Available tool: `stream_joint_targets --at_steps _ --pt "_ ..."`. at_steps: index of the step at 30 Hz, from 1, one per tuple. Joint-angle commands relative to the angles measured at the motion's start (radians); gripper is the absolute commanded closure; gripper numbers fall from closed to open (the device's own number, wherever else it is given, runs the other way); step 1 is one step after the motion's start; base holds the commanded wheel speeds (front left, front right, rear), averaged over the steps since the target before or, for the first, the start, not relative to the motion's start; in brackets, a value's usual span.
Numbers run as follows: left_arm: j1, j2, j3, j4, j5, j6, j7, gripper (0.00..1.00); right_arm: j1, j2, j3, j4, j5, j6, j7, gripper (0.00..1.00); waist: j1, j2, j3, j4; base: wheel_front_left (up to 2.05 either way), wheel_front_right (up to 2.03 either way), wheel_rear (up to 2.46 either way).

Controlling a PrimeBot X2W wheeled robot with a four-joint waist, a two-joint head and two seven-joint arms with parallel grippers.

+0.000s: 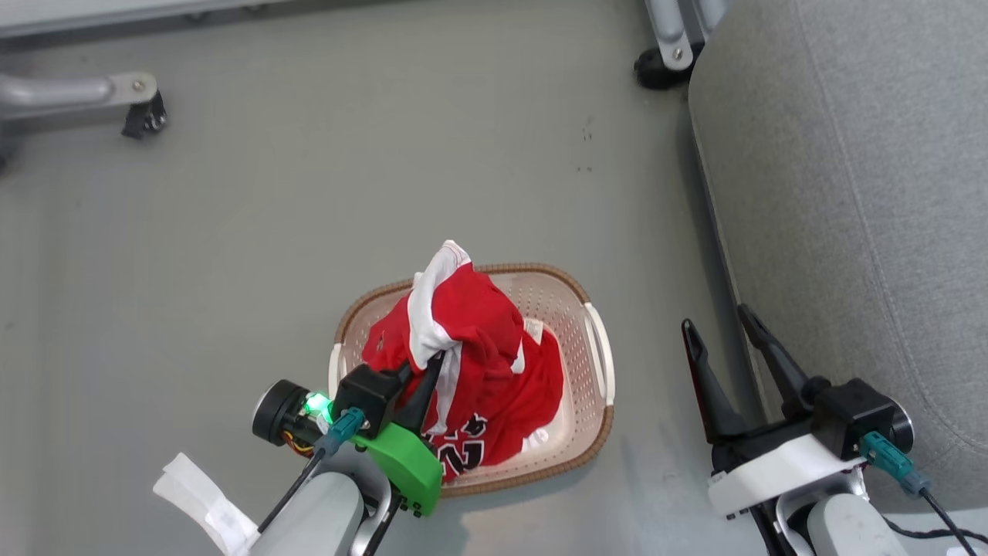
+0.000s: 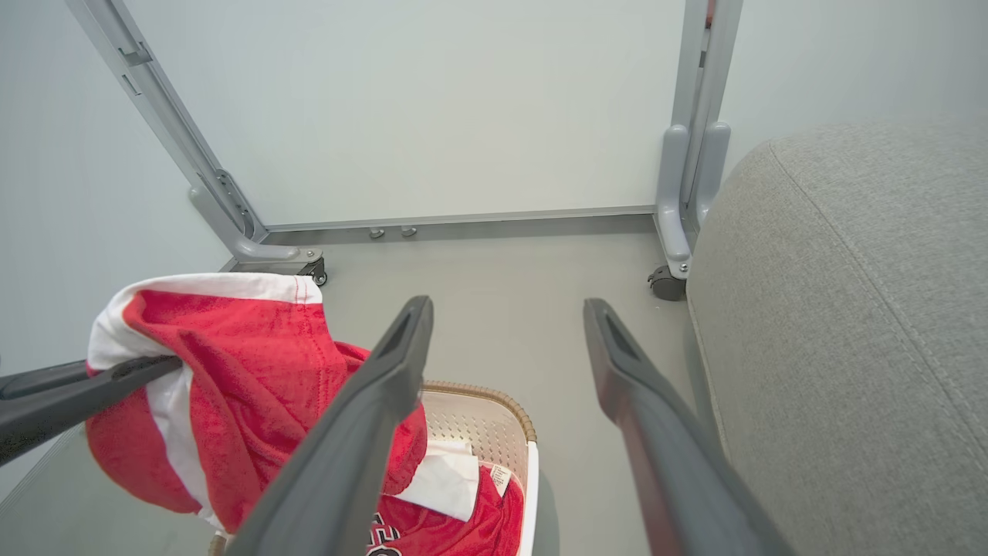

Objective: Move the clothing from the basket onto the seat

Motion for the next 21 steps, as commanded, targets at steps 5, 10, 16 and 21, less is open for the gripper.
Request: stream_joint_targets --at_steps 5,10,16,21 --pt "0.074 -0.028 0.077 -0.066 0.053 -0.02 -0.001 1.0 0.065 -0.004 0.017 0.016 0.007 -0.001 -0.002 0.0 0.0001 0.0 -0.234 0.021 0.0 0.0 0.0" --pt "0.109 -0.042 0.136 -0.129 0.085 -0.036 -0.001 1.0 0.1 -0.005 0.045 0.026 0.013 -0.001 -0.002 0.0 0.0001 0.0 -0.279 0.014 0.0 0.0 0.0" --pt "0.127 -0.056 0.181 -0.206 0.124 -0.052 -0.001 1.0 0.116 -0.006 0.064 0.032 0.019 -0.001 -0.002 0.0 0.0001 0.0 -0.298 0.006 0.0 0.0 0.0" --pt "0.122 -0.067 0.189 -0.247 0.144 -0.064 -0.001 1.0 0.118 -0.006 0.078 0.019 0.025 -0.001 -0.002 0.0 0.0001 0.0 -0.304 0.005 0.0 0.0 0.0"
